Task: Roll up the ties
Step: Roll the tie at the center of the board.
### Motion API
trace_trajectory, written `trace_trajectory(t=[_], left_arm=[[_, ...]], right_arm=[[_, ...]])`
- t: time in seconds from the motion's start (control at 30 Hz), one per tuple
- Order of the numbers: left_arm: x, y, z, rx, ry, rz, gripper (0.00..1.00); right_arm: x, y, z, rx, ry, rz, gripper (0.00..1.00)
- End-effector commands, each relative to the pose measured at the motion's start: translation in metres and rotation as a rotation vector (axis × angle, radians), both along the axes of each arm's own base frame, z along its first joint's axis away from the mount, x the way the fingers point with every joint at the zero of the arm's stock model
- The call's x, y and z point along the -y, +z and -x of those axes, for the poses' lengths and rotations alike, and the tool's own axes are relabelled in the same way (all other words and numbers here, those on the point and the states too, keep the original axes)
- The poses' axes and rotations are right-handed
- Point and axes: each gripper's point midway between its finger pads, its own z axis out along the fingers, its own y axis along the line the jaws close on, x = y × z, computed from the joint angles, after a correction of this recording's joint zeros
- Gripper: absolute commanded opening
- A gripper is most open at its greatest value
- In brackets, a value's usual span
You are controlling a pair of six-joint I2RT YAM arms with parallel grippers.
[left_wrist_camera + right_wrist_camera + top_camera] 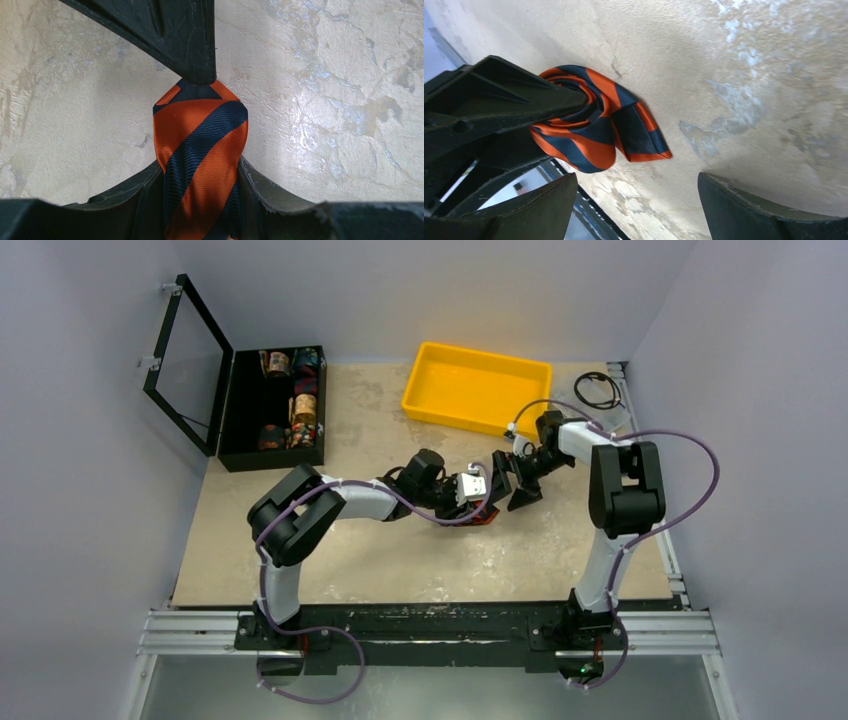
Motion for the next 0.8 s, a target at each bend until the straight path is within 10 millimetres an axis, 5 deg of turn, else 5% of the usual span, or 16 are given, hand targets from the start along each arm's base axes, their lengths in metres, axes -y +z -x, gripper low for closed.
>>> trace_trajectory(t=[0.0, 0.13, 0.33, 0.5, 0.67, 0.77], left_arm=[[-0.043, -0.059, 0.016, -0.107, 0.044, -0.223, 0.06], [-0.042, -0.059, 0.014, -0.107, 0.049, -0.228, 0.07], [-0.042, -0.059, 0.014, -0.103, 0.049, -0.230, 0.07], [-0.041, -0.060, 0.012, -0.105, 0.050, -0.231, 0.07], [-0.041, -0.060, 0.012, -0.106, 0.050, -0.236, 0.10], [-0.040, -0.059, 0.012, -0.107, 0.049, -0.230, 0.14]], right_arm=[[-0.022, -0.027, 0.000, -0.022, 0.025, -0.065, 0.88], [-0.047, -0.018, 0.001, -0.037, 0.059, -0.179, 0.75], [-0.060, 0.021, -0.002, 0.040, 0.062, -0.289, 0.37], [-0.064, 0.029, 0.007, 0.049, 0.070, -0.307, 0.51], [-0.064, 0.020, 0.008, 0.048, 0.077, -0.270, 0.27], [-0.065, 0.016, 0.006, 0.037, 0.076, -0.266, 0.00]])
